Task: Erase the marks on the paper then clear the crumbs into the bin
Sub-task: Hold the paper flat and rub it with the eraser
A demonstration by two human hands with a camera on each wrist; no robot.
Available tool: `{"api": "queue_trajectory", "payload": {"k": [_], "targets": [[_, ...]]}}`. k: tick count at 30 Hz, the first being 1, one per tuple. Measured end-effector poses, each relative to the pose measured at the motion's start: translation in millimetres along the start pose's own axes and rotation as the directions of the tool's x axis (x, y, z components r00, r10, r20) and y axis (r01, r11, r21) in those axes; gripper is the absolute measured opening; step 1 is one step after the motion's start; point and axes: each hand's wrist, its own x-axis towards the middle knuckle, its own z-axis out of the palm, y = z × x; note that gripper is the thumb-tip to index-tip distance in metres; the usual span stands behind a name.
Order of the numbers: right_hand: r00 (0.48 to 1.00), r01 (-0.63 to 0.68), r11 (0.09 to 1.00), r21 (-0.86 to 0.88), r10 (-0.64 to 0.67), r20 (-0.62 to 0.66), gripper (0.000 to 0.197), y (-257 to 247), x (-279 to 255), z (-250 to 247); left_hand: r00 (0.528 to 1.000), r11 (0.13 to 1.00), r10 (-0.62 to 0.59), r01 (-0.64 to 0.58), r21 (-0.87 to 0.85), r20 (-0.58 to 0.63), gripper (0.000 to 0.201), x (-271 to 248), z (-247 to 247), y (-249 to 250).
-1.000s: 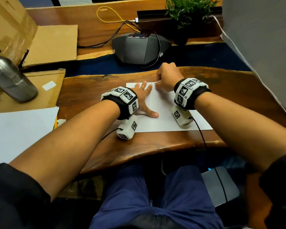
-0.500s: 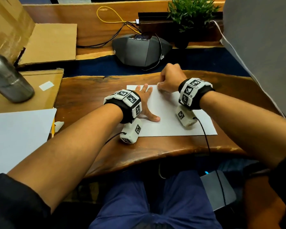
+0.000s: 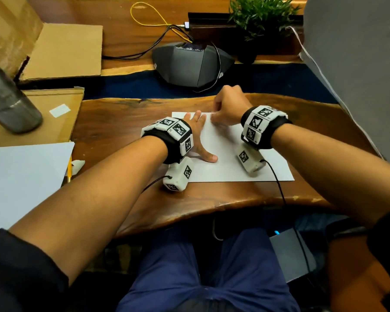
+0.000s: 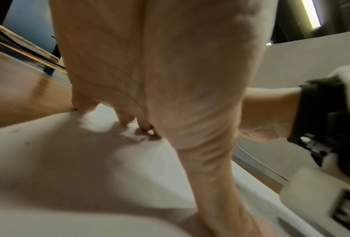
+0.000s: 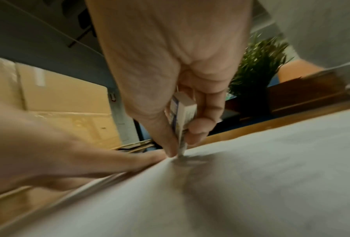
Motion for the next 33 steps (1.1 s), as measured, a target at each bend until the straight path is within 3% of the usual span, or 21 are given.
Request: {"api": "queue_trajectory", "payload": {"k": [2,6,9,13,17,20,22,24,26,29,33], "targets": [[0.997,0.046,0.999,-0.023,-0.044,0.055,0.011,-0.1,-2.1,1.7,1.0,1.0,0.002,-0.002,-0.002,0.001,0.146,-0.1,-0.6,0.8],[1.0,-0.004,1.0,-0.006,0.004,-0.019,0.011,11.3,1.2,-7.2,1.0,1.0,-0.003,0.003,0.007,-0.015,0.143,-3.8,-0.8,2.1],[0.996,0.074,0.996,-0.05,-0.071,0.048,0.007,3.2,-3.6,-3.7,1.0,1.0,0.007,-0.006,0.021,-0.014,0.141,-3.4,-1.6,2.6],[0.999,-0.039,0.999,0.02,0.04,-0.023,0.009,11.4,1.3,-9.0,1.0,1.0,-0.006,0.006,0.029,-0.011,0.139,-4.2,-2.9,5.4],[0.992,0.095,0.995,-0.018,-0.093,0.089,0.01,2.4,-7.7,-6.0,1.0,1.0,-0.011,0.011,0.023,-0.007,0.14,-2.8,-4.9,5.7],[1.0,-0.023,1.0,0.014,0.023,0.012,0.013,13.8,-2.3,-11.2,1.0,0.999,-0.011,0.012,0.041,-0.013,0.138,-4.4,-6.2,8.0],[1.0,0.03,1.0,-0.007,-0.03,0.002,0.009,7.9,-5.2,-6.0,1.0,0.999,-0.001,0.003,0.052,-0.023,0.14,-4.6,-6.7,6.6],[0.99,0.111,0.993,-0.028,-0.108,0.088,0.01,0.8,-13.9,-2.5,1.0,0.999,0.004,-0.002,0.05,-0.029,0.141,-3.2,-7.0,6.4],[0.997,0.025,1.0,-0.005,-0.024,0.073,0.013,10.6,-9.5,-9.5,1.0,0.998,-0.008,0.009,0.062,-0.015,0.143,-2.5,-8.6,8.2],[0.99,-0.117,0.991,0.059,0.121,-0.069,0.01,19.1,-3.1,-11.0,0.999,0.996,-0.032,0.033,0.084,-0.005,0.145,-5.6,-9.6,10.0],[0.995,0.066,0.998,0.001,-0.066,0.079,0.014,0.4,-19.6,0.2,1.0,0.997,-0.012,0.013,0.082,-0.018,0.152,-3.5,-10.1,7.0]]}}
